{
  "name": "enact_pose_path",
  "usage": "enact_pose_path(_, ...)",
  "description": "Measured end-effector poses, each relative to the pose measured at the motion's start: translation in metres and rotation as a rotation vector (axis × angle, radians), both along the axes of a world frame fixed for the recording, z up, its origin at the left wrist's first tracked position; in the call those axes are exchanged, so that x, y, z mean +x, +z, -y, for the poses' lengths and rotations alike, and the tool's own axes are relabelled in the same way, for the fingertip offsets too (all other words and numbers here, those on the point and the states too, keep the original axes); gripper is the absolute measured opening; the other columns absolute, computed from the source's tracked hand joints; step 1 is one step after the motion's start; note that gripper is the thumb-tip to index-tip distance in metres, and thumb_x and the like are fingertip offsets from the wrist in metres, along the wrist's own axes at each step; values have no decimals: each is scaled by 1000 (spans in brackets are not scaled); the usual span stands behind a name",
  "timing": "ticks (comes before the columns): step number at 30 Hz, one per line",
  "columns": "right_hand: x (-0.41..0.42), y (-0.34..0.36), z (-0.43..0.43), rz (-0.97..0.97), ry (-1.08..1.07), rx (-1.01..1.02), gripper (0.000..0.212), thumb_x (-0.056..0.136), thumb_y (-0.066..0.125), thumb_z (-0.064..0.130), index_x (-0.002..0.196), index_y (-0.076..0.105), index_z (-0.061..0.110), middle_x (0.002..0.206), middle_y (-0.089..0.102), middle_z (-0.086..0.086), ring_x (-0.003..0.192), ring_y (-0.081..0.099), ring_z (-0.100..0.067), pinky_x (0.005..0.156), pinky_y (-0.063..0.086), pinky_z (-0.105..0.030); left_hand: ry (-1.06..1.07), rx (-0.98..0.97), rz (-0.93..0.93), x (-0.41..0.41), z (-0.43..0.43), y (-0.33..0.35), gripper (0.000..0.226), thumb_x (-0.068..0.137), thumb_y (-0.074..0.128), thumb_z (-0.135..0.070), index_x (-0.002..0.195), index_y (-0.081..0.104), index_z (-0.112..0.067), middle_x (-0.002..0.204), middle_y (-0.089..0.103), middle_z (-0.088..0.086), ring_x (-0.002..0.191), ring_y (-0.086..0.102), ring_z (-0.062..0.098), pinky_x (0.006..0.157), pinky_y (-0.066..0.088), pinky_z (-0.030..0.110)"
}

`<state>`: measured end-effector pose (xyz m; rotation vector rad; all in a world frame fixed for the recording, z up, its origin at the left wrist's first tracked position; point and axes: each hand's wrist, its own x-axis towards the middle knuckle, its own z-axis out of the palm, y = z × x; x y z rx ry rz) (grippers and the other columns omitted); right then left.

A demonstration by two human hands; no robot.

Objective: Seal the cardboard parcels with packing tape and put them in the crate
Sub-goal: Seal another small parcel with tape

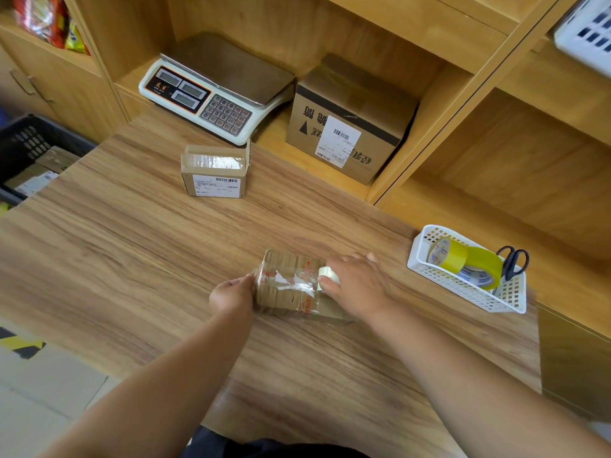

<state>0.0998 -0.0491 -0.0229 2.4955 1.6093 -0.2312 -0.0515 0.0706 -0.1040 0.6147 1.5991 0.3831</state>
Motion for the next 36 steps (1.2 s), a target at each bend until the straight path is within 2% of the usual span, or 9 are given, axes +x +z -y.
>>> enact_pose_path(5, 1, -2, 0, -6, -9, -23, 63, 76, 5, 59, 97, 54, 26, 95, 62, 7, 91, 48, -17, 75, 14, -32, -51, 14, -20, 3, 3, -7, 13, 84, 71, -24, 83, 71, -11, 74, 66, 1, 71, 61, 17, 71, 49, 27)
enact_pose_path(9, -1, -1, -1, -54, -43, -47, 34, 93, 34, 50, 97, 55, 23, 94, 60, 5, 96, 48, -19, 84, 23, -33, -79, 4, -51, 5, 0, -9, 18, 83, 72, -25, 83, 68, -7, 75, 65, 6, 63, 56, 17, 65, 43, 27)
enact_pose_path(14, -1, -2, -2, -66, -61, -35, 32, 93, 37, 50, 92, 54, 23, 84, 52, 7, 91, 45, -18, 83, 23, -32, -206, 125, -150, 3, -5, -7, 23, 82, 68, -13, 103, 59, -7, 86, 62, 5, 73, 55, 18, 67, 43, 28)
enact_pose_path(16, -1, -1, -1, -68, -63, -33, 33, 94, 37, 51, 94, 54, 23, 85, 53, 7, 90, 44, -17, 83, 23, -32, -263, 254, -206, 5, -6, -3, 25, 88, 56, -12, 112, 58, -11, 99, 62, 5, 87, 57, 22, 76, 45, 31)
enact_pose_path(19, -1, -2, -1, -70, -71, -18, 34, 93, 37, 52, 94, 55, 23, 89, 57, 5, 92, 46, -18, 85, 25, -34, -522, 744, -290, 12, -6, 2, 32, 93, 45, -8, 120, 62, -11, 123, 60, 7, 114, 49, 26, 98, 37, 34)
enact_pose_path(23, 0, -3, 0, -98, -81, 4, 34, 92, 39, 54, 94, 54, 24, 95, 60, 4, 97, 49, -19, 87, 27, -36, -1124, 1227, -187, 27, 2, -1, 54, 97, 25, -29, 143, 38, -5, 152, 32, 7, 145, 18, 18, 117, 4, 25)
enact_pose_path(26, 5, -3, 2, -124, -73, 19, 40, 85, 44, 63, 101, 55, 27, 105, 62, 6, 103, 52, -20, 88, 25, -36, -1404, 1310, -348, 35, 6, -15, 71, 92, 1, -46, 148, 14, -4, 155, 3, 2, 143, -7, 12, 114, -18, 24)
enact_pose_path(30, 17, -2, 10, -115, -54, 10, 58, 71, 62, 66, 113, 49, 29, 110, 62, 7, 104, 55, -19, 91, 27, -35, -1511, 1340, -528, 38, 6, -19, 61, 97, 21, -37, 139, 41, 3, 148, 38, 14, 140, 22, 20, 115, -1, 34)
enact_pose_path(36, 25, -4, 29, -39, 49, 54, 31, 81, 65, 39, 100, 46, 24, 96, 62, 5, 94, 58, -17, 81, 20, -30, -1559, 1355, -463, 37, 4, -19, 69, 99, -4, -43, 143, 26, 0, 153, 21, 8, 143, 15, 21, 116, -5, 33)
